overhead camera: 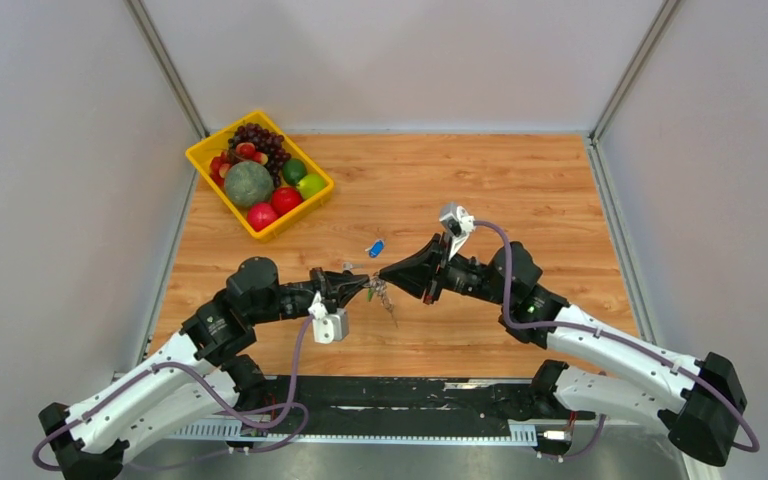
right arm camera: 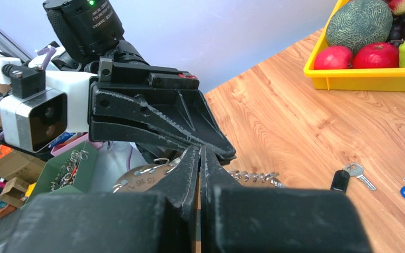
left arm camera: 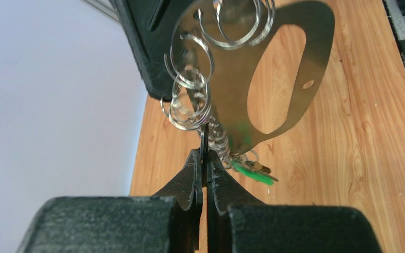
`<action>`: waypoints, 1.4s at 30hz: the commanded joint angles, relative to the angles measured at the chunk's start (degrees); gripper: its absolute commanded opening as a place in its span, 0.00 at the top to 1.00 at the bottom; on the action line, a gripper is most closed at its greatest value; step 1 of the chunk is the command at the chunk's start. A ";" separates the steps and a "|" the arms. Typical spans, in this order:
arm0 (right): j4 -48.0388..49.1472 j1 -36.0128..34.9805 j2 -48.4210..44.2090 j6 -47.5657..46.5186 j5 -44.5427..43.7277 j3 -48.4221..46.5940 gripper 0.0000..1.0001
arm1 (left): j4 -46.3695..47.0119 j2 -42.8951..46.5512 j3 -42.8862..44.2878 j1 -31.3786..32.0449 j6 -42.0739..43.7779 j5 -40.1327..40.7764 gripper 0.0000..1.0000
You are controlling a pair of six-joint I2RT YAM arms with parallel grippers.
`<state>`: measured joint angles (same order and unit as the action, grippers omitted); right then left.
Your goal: Remove the keys from the keyring
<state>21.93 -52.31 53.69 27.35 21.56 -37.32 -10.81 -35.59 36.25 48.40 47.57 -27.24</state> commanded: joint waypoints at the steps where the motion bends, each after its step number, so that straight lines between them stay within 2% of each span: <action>1: 7.24 0.20 1.80 2.57 1.55 -1.29 1.00 | 1.93 -0.40 -0.46 0.18 -0.26 -3.29 1.00; 8: 8.19 0.22 3.87 2.39 2.53 -1.56 1.00 | 2.94 0.80 -0.87 0.15 -1.28 -1.96 1.00; 15: 18.35 -0.68 3.62 3.39 0.96 2.65 1.00 | 4.00 0.88 -1.70 0.17 -1.98 -3.20 1.00; 22: 23.02 -1.77 1.38 1.30 -1.56 5.46 1.00 | 3.96 1.46 -1.83 0.19 -2.69 -1.45 1.00; 31: 16.29 -1.90 -1.75 -1.37 -1.56 6.51 1.00 | 6.03 4.01 -1.50 0.17 -7.13 11.78 1.00; 35: 14.22 -2.85 1.37 -1.27 2.46 5.38 1.00 | 5.14 3.86 0.19 0.20 -7.22 12.22 1.00; 42: 10.22 -8.07 6.28 -5.20 1.21 2.25 1.00 | 4.17 4.15 1.99 0.20 -7.42 11.11 1.00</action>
<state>34.52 -57.82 58.08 24.82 21.21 -31.57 -8.82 -32.25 35.00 48.80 41.39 -17.85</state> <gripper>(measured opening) 0.006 0.019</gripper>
